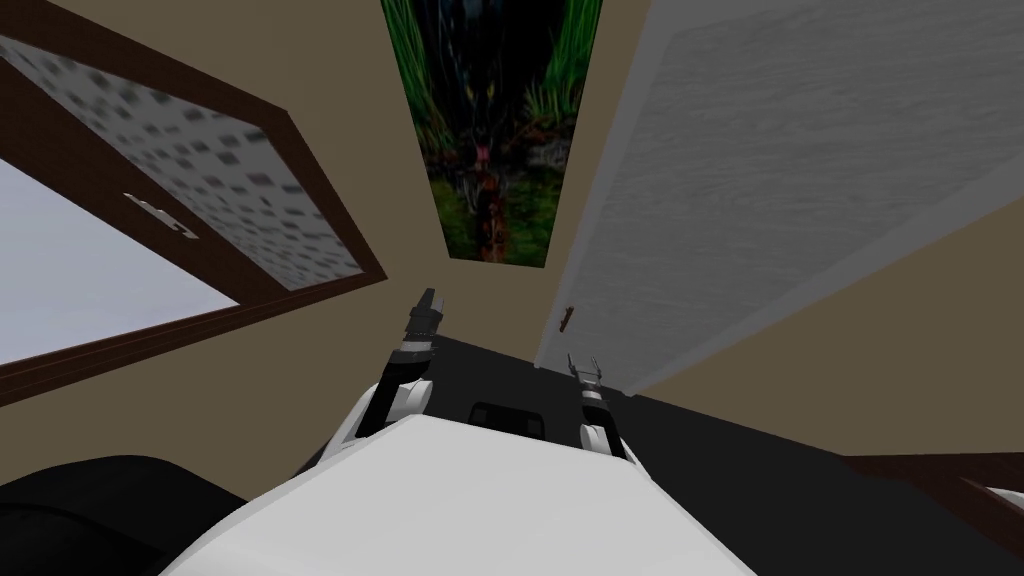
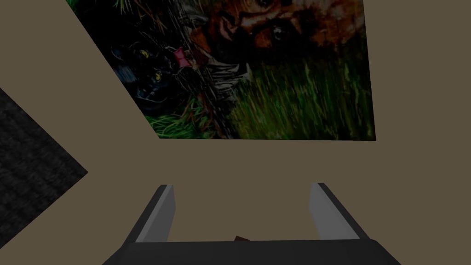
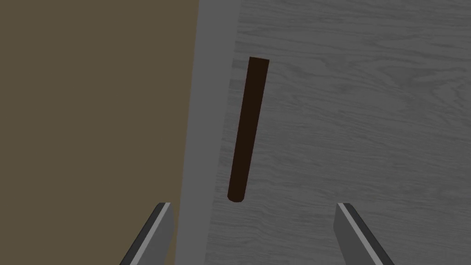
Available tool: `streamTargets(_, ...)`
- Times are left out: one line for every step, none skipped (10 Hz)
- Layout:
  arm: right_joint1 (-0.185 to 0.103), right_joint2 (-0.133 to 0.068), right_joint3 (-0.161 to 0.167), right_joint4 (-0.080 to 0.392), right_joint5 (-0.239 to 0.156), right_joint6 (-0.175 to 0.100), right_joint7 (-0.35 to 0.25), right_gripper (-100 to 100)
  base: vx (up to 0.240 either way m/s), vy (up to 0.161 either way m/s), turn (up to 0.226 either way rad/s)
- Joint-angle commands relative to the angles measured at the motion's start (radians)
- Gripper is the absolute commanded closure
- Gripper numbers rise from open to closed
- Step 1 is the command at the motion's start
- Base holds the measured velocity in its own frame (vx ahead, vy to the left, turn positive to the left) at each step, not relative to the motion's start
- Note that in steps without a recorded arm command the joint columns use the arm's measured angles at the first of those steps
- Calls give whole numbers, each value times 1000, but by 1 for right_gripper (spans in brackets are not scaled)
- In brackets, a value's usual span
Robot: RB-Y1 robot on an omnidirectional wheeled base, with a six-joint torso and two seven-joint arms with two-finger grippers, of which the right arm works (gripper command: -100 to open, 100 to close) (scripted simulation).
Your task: Pull the door open
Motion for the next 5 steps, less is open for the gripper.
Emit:
streamTargets(-7, -6, 5, 24, -11, -6, -30, -100, 98, 24, 20)
streamTargets(-11, -9, 9, 40, -18, -11, -48, -100, 102, 20, 23)
streamTargets(-19, -15, 15, 67, -29, -18, -77, -100, 149, 20, 30)
streamTargets(-22, -18, 18, 80, -34, -21, -91, -100, 131, 8, 19)
streamTargets(-29, -23, 23, 105, -45, -28, -119, -100, 125, -8, 25)
